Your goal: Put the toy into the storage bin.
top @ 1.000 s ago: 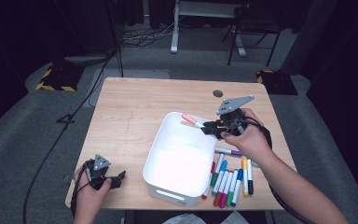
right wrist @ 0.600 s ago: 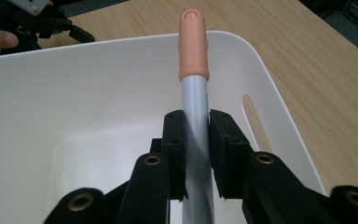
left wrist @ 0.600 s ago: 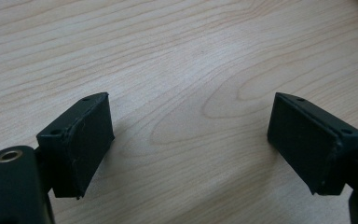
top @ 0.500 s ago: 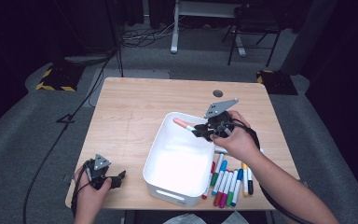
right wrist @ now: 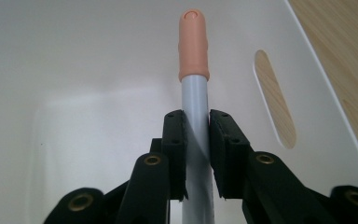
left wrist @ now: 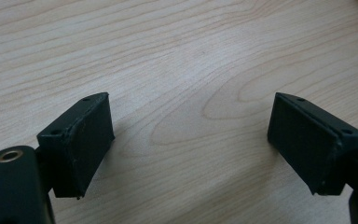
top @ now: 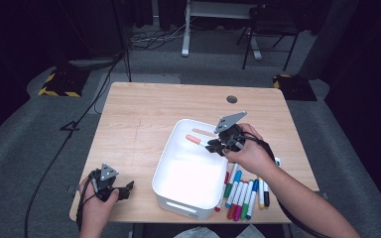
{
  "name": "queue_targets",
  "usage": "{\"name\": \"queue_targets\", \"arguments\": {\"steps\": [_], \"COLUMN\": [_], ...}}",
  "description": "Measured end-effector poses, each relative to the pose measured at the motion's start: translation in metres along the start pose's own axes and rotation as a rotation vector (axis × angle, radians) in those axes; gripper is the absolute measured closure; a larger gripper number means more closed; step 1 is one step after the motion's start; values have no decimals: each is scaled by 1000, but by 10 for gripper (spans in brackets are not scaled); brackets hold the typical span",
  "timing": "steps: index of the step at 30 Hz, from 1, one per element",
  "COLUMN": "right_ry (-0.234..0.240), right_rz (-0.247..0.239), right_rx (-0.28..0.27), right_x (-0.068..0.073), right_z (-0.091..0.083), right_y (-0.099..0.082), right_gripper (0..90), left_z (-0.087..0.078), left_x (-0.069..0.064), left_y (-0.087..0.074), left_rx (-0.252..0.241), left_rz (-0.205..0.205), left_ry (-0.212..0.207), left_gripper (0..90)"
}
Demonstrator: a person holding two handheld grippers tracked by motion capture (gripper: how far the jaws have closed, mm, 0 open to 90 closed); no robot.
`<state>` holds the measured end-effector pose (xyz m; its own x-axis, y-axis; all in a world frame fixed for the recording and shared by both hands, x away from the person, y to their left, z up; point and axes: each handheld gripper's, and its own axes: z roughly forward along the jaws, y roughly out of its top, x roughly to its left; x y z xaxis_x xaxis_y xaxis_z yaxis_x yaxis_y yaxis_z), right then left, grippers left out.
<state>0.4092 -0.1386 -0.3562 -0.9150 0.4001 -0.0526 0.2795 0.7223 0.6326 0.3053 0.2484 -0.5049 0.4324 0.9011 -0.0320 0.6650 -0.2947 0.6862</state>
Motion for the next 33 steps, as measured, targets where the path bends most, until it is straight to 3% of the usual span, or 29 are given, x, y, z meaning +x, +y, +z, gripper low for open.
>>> {"name": "queue_targets", "arguments": {"steps": [17,20,24,25,26,27,33], "right_ry": [52,52,74,84,89,84,91], "right_rz": [-19,-33,-2,9,28,37,81], "right_rx": [113,113,132,136,116,111,45], "right_x": [11,10,11,11,12,13,18], "right_z": [17,19,20,20,20,19,3], "right_y": [1,2,2,2,2,2,4], "right_gripper": [765,765,760,734,592,547,496], "left_z": [0,0,0,0,0,0,0], "left_x": [-1,-1,-1,-1,-1,-1,-1], "left_y": [0,0,0,0,0,0,0], "left_rx": [-4,-4,-3,-4,-3,-3,-4], "left_rz": [-10,-11,-10,-11,-10,-10,-9], "left_ry": [4,3,5,3,5,5,5], "left_gripper": [150,150,150,150,150,150,150]}}
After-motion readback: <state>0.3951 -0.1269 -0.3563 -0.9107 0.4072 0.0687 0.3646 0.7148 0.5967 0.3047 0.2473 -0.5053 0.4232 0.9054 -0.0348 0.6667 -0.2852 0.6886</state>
